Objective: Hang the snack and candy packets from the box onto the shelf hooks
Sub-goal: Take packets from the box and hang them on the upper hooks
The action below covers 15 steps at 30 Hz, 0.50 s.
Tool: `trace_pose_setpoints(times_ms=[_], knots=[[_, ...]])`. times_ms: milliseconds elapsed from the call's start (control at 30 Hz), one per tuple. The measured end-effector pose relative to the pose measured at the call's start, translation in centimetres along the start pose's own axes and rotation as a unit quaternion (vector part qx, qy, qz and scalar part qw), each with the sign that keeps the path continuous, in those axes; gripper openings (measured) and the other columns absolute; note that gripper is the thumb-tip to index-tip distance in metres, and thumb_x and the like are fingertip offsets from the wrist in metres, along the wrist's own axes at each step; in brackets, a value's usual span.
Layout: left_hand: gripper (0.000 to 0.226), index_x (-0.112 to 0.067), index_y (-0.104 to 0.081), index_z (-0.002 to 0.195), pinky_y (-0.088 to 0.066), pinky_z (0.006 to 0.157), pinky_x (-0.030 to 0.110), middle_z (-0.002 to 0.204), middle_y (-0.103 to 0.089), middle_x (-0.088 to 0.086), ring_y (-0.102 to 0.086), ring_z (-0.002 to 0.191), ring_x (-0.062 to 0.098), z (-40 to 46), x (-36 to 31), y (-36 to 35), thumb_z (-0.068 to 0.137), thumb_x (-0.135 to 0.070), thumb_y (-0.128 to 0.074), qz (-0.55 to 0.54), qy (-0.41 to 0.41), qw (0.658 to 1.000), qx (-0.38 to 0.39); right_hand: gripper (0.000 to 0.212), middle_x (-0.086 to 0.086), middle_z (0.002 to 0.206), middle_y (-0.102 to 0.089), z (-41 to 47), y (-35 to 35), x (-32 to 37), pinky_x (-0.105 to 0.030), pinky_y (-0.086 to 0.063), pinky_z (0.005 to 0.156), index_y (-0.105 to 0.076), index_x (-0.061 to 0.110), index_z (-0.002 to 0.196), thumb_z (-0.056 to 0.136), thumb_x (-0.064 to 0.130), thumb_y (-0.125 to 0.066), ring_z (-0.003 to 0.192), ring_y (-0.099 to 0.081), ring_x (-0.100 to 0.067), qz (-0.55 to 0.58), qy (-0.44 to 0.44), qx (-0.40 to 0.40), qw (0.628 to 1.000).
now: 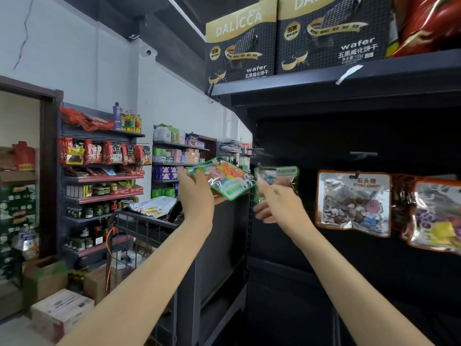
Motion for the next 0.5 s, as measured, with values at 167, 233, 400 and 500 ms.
trace_pose_setpoints(times_ms=[167,233,400,500], knots=[[0.018,-0.012,-0.043,0.08,-0.058,0.054,0.029,0.084,-0.06,0.006,-0.066,0.058,0.009,-2.3,0.3,0.0,0.097,-0.011,-0.04,-0.028,0.01,0.999,0.023,0.02,-0.009,0.099,-0.072,1.3,-1.8,1.0,-0.025,-0.058,0.071,-0.065,0.003,0.104,0.094,0.019,-0.058,0.085,-0.07,-0.015,0.234,-0.042,0.066,0.969],[0.012,-0.011,-0.047,0.085,-0.057,0.053,0.026,0.081,-0.06,0.002,-0.065,0.055,0.006,-2.4,0.5,0.5,0.097,-0.013,-0.043,-0.021,0.01,0.999,0.022,0.022,-0.011,0.093,-0.071,1.4,-2.2,0.8,-0.025,-0.059,0.064,-0.058,-0.003,0.111,0.092,0.008,-0.059,0.078,-0.069,-0.016,0.321,-0.083,0.073,0.94],[0.038,-0.015,-0.037,0.119,-0.046,0.092,0.039,0.12,-0.049,0.005,-0.053,0.102,0.015,-1.1,0.8,2.0,0.088,-0.021,-0.059,0.083,-0.003,0.996,0.018,0.014,-0.01,0.088,-0.069,1.0,-1.9,1.0,-0.024,-0.057,0.056,-0.057,0.001,0.103,0.089,-0.002,-0.059,0.07,-0.069,-0.014,0.278,-0.073,0.035,0.957],[0.068,-0.024,-0.032,0.138,-0.027,0.112,0.044,0.144,-0.033,0.001,-0.032,0.133,0.019,-1.0,-1.5,1.6,0.081,-0.032,-0.069,0.313,-0.229,0.921,0.05,0.008,-0.004,0.089,-0.07,1.0,-0.5,1.9,-0.035,-0.057,0.073,-0.065,0.008,0.094,0.087,0.006,-0.064,0.084,-0.068,-0.015,0.011,0.06,-0.036,0.998]])
Point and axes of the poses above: each hand's wrist, its own z-axis towards the middle knuckle, its own y-axis out of the back of the hand, x = y × z, the point moved 4 cm from there along z, towards the middle knuckle
